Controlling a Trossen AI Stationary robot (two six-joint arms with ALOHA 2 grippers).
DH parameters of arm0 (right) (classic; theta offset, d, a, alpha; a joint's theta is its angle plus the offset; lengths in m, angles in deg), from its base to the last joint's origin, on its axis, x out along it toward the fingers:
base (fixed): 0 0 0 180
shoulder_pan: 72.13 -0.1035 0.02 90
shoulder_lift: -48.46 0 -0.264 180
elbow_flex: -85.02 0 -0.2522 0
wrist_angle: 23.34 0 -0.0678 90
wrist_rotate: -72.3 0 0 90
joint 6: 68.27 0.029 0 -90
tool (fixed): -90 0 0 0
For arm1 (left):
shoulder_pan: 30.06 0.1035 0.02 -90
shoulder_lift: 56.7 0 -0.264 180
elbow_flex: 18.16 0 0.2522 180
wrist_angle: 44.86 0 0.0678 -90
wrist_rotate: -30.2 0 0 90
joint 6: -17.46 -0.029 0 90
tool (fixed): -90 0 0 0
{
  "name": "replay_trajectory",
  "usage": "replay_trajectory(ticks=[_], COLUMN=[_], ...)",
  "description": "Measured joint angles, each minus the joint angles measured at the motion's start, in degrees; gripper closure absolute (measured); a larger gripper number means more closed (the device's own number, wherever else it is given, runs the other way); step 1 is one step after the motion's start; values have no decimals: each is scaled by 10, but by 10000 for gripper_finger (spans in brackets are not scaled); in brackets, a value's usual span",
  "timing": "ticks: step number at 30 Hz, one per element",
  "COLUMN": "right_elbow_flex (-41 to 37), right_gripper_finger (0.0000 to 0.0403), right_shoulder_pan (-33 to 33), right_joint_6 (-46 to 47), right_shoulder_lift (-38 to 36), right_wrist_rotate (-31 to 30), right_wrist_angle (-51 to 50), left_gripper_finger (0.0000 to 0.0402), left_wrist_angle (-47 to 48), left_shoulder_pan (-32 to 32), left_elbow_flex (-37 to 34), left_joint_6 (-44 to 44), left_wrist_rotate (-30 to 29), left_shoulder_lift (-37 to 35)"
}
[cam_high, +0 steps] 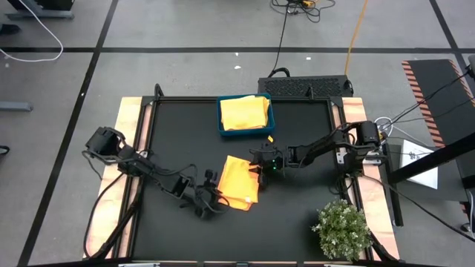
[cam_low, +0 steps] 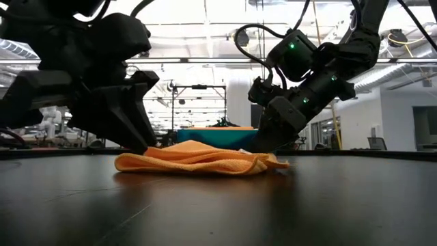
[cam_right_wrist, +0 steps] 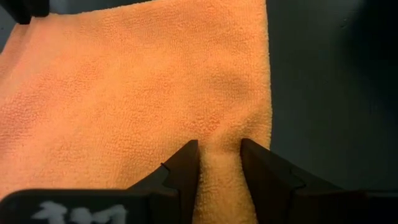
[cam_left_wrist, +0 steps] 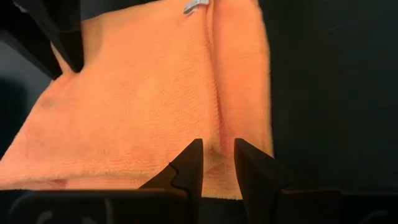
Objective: Fold microfiber towels
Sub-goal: Fold the folded orange microfiber towel
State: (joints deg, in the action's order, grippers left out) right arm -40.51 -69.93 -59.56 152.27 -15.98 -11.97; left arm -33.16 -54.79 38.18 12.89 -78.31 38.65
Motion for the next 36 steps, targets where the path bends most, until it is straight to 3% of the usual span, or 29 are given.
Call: replay_trajectory(ticks=[13,20,25,36], right_elbow_flex=[0,0,0,-2], right_gripper_finger=[287,287,287,287], right_shoulder_pan=[0,0,0,-13], right_joint_6=[0,0,0,13], right_shoulder_lift=[0,0,-3,-126], right_wrist_rotate=[1,1,3,32], right_wrist_angle=[1,3,-1,-75], left_gripper_finger=[309,309,309,309], left_wrist_angle=[6,-38,-47,-52], left_shoulder_pan=[3,7,5,4], left_elbow_flex=[0,1,0,-1], left_joint_6=[-22,-14,-20,-29], left_wrist_rotate=[0,2,-15,-55], left_shoulder_lift=[0,56,52,37])
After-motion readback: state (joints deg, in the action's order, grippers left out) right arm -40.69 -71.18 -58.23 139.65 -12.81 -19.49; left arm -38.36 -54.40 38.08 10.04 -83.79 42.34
